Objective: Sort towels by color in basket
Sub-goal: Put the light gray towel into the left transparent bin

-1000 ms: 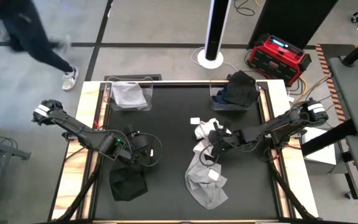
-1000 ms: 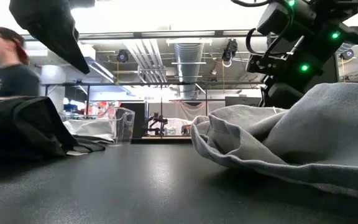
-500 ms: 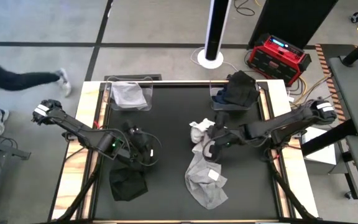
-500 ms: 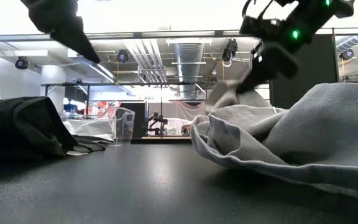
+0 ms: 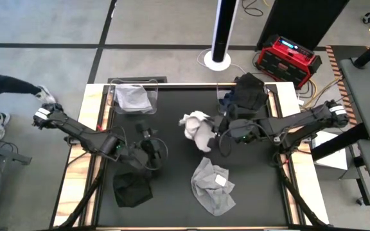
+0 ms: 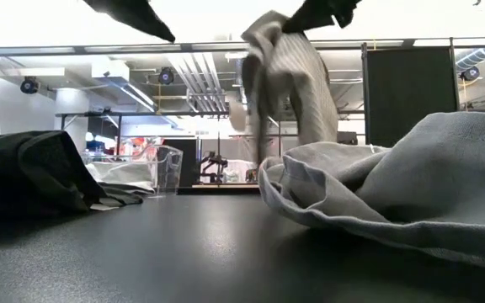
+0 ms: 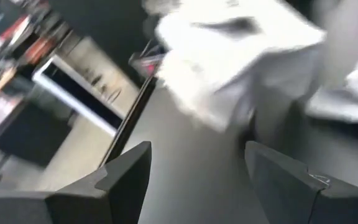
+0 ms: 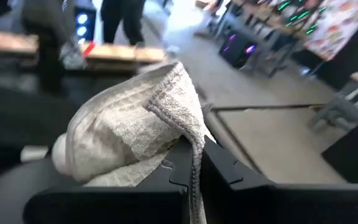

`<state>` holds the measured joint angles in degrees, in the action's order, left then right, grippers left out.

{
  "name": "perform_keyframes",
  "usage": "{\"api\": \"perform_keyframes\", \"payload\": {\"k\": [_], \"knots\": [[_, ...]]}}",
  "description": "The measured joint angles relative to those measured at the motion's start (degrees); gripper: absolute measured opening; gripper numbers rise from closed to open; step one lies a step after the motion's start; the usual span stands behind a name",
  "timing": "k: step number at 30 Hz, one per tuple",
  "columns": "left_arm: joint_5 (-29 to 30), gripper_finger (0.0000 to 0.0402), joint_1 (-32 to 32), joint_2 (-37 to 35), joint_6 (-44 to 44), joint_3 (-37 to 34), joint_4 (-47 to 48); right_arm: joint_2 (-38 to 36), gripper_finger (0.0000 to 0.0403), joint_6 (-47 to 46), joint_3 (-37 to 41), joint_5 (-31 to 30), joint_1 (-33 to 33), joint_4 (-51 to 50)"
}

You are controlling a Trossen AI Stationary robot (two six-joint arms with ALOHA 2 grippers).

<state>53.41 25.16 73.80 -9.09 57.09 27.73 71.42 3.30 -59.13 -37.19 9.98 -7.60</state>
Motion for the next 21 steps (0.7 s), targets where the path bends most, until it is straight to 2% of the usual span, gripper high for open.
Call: {"api": "perform_keyframes", "payload": {"k": [3, 6, 10, 15, 21], "knots": [[-4.0, 0.0245, -1.0, -0.4, 8.3, -0.3, -6.3, 1.0, 0.0009, 2.3, -2.7, -2.8, -0.2, 2.0], [-11.0, 0.0245, -2.5, -1.0, 15.1, -0.8, -13.4, 1.8, 0.0009, 4.8, -4.3, -3.5, -0.3, 5.3], [-19.3, 0.0245, -6.4, -1.3, 19.5, -2.0, -22.3, 3.1, 0.0009, 6.4, -5.7, -3.5, -0.3, 7.9], [-19.9, 0.0245, -10.3, 0.8, 24.2, -7.1, -31.4, 3.5, 0.0009, 6.5, -7.5, -3.5, -0.3, 11.0], [-21.0, 0.0245, -10.9, 1.5, 29.4, -17.0, -57.1, 2.9, 0.0009, 8.1, -9.1, -3.5, -0.3, 13.1]]}}
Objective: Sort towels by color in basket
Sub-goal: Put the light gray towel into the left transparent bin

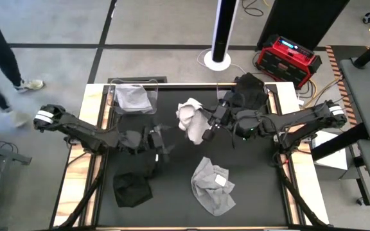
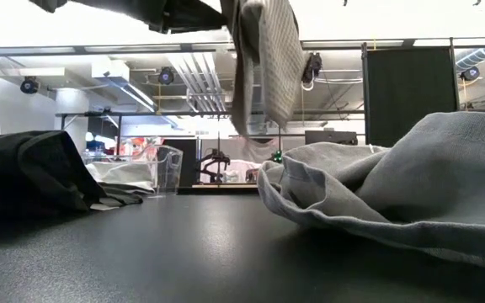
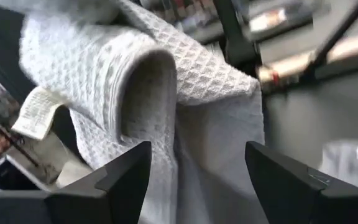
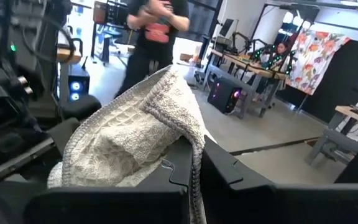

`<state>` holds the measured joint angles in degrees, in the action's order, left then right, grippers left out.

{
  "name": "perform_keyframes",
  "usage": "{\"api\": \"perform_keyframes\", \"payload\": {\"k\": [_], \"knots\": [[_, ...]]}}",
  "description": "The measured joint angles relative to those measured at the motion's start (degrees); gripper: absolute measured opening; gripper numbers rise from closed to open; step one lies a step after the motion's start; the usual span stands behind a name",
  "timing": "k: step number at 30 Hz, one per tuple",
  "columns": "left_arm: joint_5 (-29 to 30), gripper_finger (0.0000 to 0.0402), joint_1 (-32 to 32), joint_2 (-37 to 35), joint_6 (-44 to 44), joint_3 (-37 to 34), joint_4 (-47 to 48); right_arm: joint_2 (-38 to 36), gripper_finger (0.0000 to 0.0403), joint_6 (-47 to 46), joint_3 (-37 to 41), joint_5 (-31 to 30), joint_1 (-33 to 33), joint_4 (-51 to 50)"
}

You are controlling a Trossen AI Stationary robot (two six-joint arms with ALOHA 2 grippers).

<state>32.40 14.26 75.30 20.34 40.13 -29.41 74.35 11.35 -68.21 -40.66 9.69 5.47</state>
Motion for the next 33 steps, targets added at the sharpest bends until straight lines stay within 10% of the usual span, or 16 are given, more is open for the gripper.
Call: {"api": "perform_keyframes", "payload": {"k": [9, 25, 33], "knots": [[0.1, 0.0245, -0.9, 4.2, 0.4, -9.0, -26.3, 0.5, 0.0009, 0.7, -1.8, 0.1, 0.0, 0.8], [5.5, 0.0241, -5.6, 22.3, 4.6, -1.4, -45.0, 0.5, 0.0009, 0.7, -1.8, 0.1, 0.0, 1.2], [5.7, 0.007, -6.7, 23.8, 3.2, -1.4, -44.0, 0.5, 0.0009, 0.7, -1.8, 0.1, 0.0, 0.1]]}}
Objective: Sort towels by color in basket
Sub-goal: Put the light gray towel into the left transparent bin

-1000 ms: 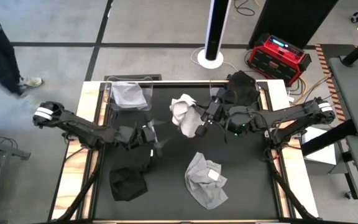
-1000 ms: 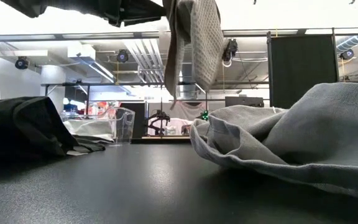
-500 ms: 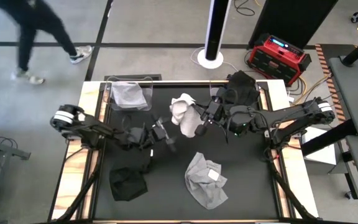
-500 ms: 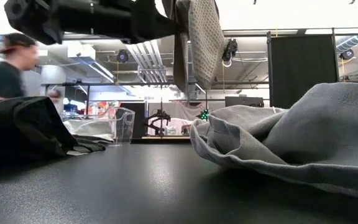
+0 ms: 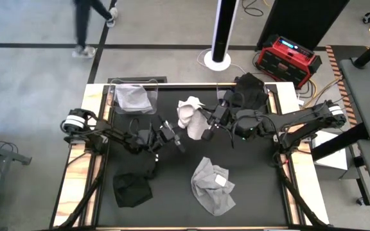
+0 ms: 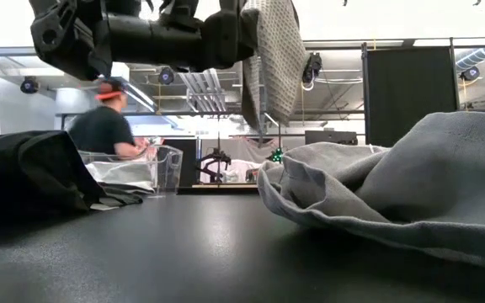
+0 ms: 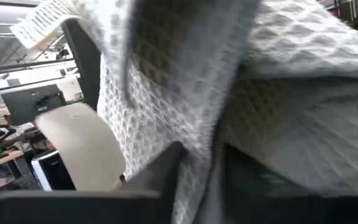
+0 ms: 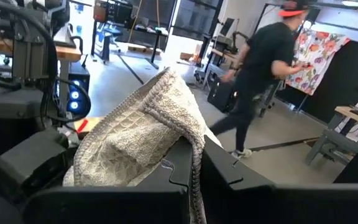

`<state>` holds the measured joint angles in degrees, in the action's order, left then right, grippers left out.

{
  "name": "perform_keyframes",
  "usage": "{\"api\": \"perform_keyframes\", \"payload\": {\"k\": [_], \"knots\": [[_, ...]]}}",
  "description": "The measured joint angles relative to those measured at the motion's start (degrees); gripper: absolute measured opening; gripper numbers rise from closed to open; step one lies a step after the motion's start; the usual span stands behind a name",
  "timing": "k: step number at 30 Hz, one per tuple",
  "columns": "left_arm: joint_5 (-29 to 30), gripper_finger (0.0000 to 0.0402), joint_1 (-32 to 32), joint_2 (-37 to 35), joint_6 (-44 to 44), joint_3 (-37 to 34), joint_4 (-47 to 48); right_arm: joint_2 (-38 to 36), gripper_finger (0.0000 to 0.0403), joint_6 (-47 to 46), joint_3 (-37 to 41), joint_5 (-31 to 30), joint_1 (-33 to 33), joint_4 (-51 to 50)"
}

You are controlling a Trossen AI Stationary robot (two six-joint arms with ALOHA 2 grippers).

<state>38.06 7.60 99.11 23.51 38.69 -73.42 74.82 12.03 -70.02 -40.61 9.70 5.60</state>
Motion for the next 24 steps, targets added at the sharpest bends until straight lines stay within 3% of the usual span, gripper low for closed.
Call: {"api": "perform_keyframes", "payload": {"k": [2, 9, 13, 18, 24], "knots": [[0.0, 0.002, 0.0, 0.0, -0.1, -0.7, 0.1, 0.0, 0.0009, -0.1, 0.0, 0.0, 0.0, -0.9], [1.9, 0.0002, 1.5, -4.7, 2.5, -3.3, 0.6, -1.5, 0.0009, -1.5, 0.0, 0.0, 0.1, -7.8], [1.8, 0.0001, 3.6, -12.6, 4.5, -5.4, 5.7, -3.8, 0.0009, -2.0, -0.7, 0.1, 0.4, -20.5], [0.5, 0.0001, 5.2, -24.3, 1.5, -5.4, 25.5, -6.1, 0.0009, -7.1, -2.9, 0.1, 0.4, -33.9], [-6.3, 0.0, 5.2, -34.5, -12.7, 2.3, 56.7, -7.4, 0.0036, -8.4, -3.5, 1.8, 0.4, -35.8]]}}
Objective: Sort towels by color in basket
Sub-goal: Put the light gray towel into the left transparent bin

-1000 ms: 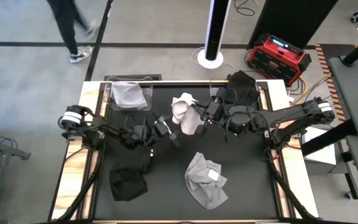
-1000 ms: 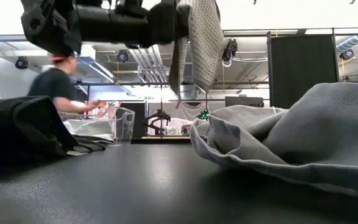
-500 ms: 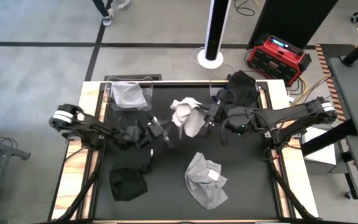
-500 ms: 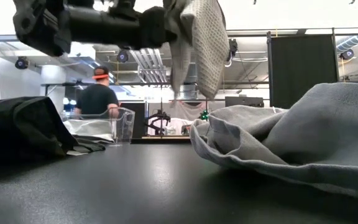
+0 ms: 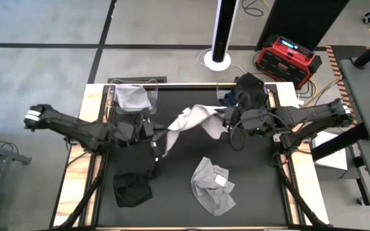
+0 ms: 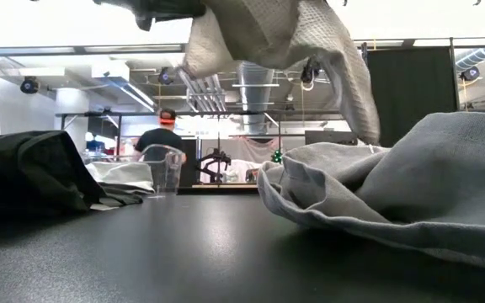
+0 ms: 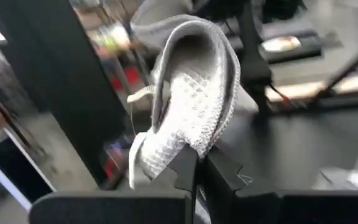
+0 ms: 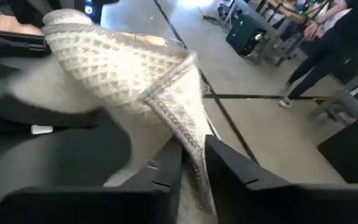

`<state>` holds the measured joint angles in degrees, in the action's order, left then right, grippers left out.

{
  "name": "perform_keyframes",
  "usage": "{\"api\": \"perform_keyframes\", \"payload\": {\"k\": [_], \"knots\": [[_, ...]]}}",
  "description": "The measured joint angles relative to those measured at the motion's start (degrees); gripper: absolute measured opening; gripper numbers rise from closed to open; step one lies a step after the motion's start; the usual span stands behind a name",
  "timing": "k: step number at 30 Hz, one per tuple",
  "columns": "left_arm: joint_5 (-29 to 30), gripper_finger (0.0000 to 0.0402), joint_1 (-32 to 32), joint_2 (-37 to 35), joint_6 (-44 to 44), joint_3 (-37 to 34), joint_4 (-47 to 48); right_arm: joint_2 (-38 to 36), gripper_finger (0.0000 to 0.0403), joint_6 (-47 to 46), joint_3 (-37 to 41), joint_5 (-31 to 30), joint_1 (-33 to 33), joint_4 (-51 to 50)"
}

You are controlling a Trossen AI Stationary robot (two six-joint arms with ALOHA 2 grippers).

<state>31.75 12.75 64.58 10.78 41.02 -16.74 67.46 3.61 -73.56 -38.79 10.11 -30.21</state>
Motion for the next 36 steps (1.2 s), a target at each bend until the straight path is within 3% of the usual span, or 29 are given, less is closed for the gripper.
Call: {"api": "perform_keyframes", "payload": {"k": [4, 8, 11, 14, 19, 21, 29, 36], "knots": [[-2.2, 0.0, 0.5, -2.2, -5.4, 6.4, 16.2, -0.5, 0.0089, -1.3, 0.0, 1.8, 0.0, -1.1], [-2.6, 0.0, 0.6, -2.2, -5.0, 10.2, 22.3, -0.1, 0.0132, -1.5, 0.4, 2.3, 0.0, -3.0], [-2.5, 0.0, 0.6, -2.0, -4.9, 12.1, 25.3, 0.1, 0.0127, -1.6, 1.0, 4.3, 0.0, -3.8], [-4.7, 0.0, 0.5, -1.8, -5.3, 13.7, 27.5, 0.5, 0.0104, 0.2, 2.1, 10.3, 0.0, -1.0], [-18.8, 0.0, 0.5, -1.9, -5.3, 14.7, 28.1, 2.4, 0.0097, 6.3, 4.4, 21.6, 0.0, 8.0], [-20.9, 0.0, 0.5, -1.9, -5.3, 14.6, 28.7, 3.6, 0.0113, 7.7, 5.0, 24.3, 0.0, 10.9], [-18.5, 0.0, 0.5, 0.2, -5.9, 14.5, 28.4, 12.0, 0.0234, 9.9, 7.4, 27.2, 0.0, 25.5], [-10.4, 0.0, 0.5, 1.8, -5.9, 15.4, 28.1, 18.6, 0.0317, 5.5, 7.4, 33.4, 0.0, 31.0]]}}
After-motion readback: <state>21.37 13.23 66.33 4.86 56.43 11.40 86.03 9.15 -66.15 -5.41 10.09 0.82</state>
